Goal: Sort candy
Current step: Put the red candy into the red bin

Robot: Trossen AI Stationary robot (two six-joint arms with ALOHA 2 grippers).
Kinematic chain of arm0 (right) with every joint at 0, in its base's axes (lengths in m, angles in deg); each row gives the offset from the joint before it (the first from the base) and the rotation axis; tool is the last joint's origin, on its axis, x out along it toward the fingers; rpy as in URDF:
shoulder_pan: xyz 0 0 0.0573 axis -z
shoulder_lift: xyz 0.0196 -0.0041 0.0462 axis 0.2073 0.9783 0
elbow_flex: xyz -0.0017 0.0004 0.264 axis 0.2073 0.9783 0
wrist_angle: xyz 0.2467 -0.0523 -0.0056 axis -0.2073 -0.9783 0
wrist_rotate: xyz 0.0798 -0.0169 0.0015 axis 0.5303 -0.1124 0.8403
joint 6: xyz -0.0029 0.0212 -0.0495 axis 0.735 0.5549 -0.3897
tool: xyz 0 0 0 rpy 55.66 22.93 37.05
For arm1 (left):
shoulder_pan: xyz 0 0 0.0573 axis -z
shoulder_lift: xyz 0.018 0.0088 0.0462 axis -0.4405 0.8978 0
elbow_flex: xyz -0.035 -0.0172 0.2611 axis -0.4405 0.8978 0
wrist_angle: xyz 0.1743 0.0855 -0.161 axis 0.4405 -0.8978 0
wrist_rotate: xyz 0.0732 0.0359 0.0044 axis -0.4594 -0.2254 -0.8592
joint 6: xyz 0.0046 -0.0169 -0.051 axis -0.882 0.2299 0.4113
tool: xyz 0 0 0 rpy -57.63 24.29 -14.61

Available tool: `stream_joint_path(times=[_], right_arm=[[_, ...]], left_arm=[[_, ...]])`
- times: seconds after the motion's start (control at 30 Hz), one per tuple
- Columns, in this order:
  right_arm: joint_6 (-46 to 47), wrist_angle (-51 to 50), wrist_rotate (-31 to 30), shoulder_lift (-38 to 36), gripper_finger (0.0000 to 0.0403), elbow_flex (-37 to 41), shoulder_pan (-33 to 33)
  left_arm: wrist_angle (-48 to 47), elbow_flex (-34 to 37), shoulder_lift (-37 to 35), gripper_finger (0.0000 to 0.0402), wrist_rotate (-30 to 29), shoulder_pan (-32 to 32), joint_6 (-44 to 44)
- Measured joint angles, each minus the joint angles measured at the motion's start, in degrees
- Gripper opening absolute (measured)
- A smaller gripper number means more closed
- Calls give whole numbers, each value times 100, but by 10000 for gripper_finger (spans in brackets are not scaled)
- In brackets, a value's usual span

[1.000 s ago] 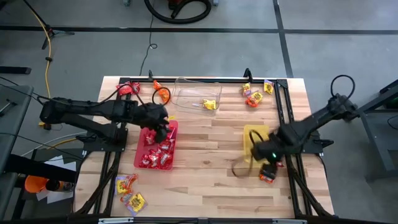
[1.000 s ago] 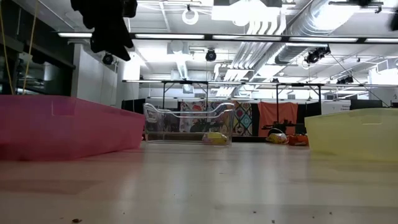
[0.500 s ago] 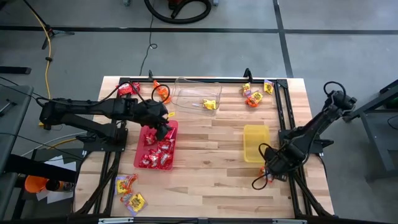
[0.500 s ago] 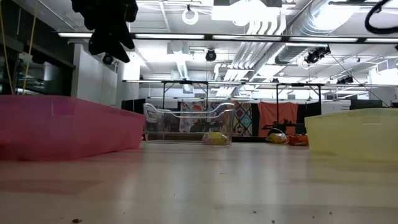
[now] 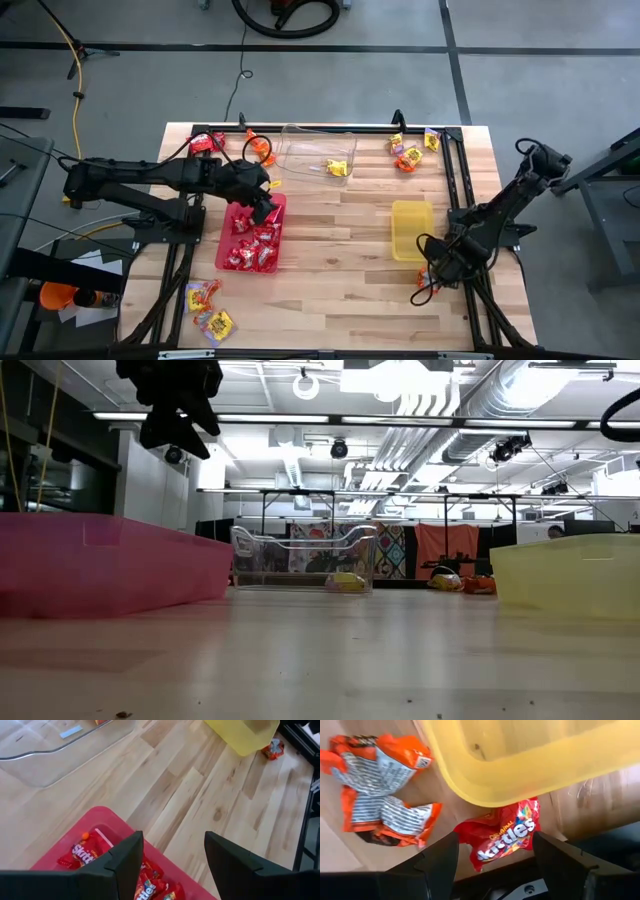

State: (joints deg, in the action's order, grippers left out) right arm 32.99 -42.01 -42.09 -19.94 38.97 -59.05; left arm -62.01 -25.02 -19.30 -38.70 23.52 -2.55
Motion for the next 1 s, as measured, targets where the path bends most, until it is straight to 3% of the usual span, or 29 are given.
stream_joint_path(times=[0.4, 0.5, 0.6, 0.67, 0.8, 1.0], right_arm=[[155, 528, 17, 4, 233, 469, 21], [166, 489, 151, 7, 176, 413, 22], [149, 361, 548, -3, 71, 200, 20], [121, 185, 756, -74, 20, -21, 17], [100, -403, 684, -351, 23, -836, 23], [-162, -1757, -315, -665, 7, -2703, 362]], left_arm=[[-2, 0, 0, 199, -15, 0, 24], [-1, 0, 0, 199, -15, 0, 26], [0, 0, -28, 199, 214, 0, 15], [44, 0, -114, 199, 510, -15, -112], [65, -2, -391, 199, 710, -81, -209], [390, -2, -1016, 199, 702, -354, -270]])
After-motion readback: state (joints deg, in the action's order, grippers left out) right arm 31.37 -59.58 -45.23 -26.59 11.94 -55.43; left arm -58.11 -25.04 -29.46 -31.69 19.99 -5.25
